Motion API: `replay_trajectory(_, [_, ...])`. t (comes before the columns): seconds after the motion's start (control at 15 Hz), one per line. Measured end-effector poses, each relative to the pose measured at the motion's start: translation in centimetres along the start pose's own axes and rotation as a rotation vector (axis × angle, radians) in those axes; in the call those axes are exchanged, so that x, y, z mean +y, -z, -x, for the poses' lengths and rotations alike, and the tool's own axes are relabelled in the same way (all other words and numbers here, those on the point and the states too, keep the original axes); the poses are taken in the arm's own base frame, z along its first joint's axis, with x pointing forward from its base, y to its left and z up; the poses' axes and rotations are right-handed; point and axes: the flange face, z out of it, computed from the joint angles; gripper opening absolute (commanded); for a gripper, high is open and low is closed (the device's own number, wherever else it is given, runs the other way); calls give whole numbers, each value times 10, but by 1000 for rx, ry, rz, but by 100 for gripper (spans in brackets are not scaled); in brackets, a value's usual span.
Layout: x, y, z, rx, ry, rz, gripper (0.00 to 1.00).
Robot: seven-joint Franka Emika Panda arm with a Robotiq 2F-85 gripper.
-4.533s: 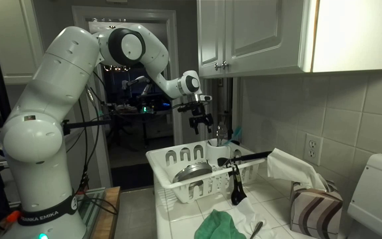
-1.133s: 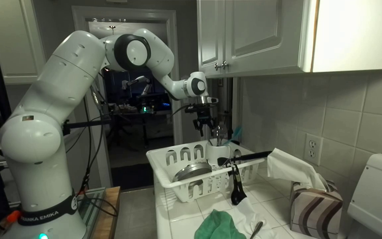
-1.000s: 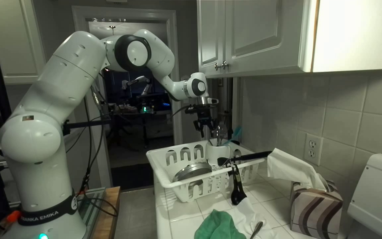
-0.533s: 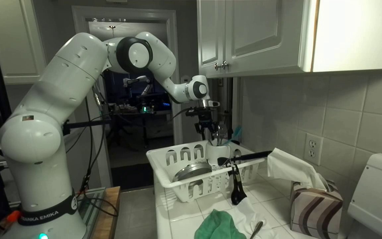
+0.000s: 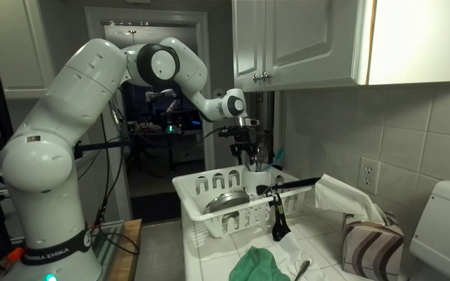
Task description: Remove one spoon from the cutlery holder on the dishrack.
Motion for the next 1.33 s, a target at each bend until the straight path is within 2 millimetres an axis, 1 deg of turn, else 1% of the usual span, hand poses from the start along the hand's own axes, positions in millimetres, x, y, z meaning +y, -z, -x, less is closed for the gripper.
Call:
replay_trajectory(0.07, [0, 0, 0, 0, -9, 0, 65])
replay_trajectory(0.2, [0, 0, 0, 0, -24, 1, 61])
replay_trajectory(0.4, [1, 1, -1, 2, -60, 13, 65])
replay_trajectory(0.53, [6, 1, -1, 6, -80, 42, 67])
replay_trajectory(0.73, [12, 0, -1, 9, -97, 78, 66])
replay_trajectory(1.07, [18, -6, -1, 3, -111, 98, 68])
replay_trajectory(1.33, [26, -15, -3, -11, -124, 107, 63])
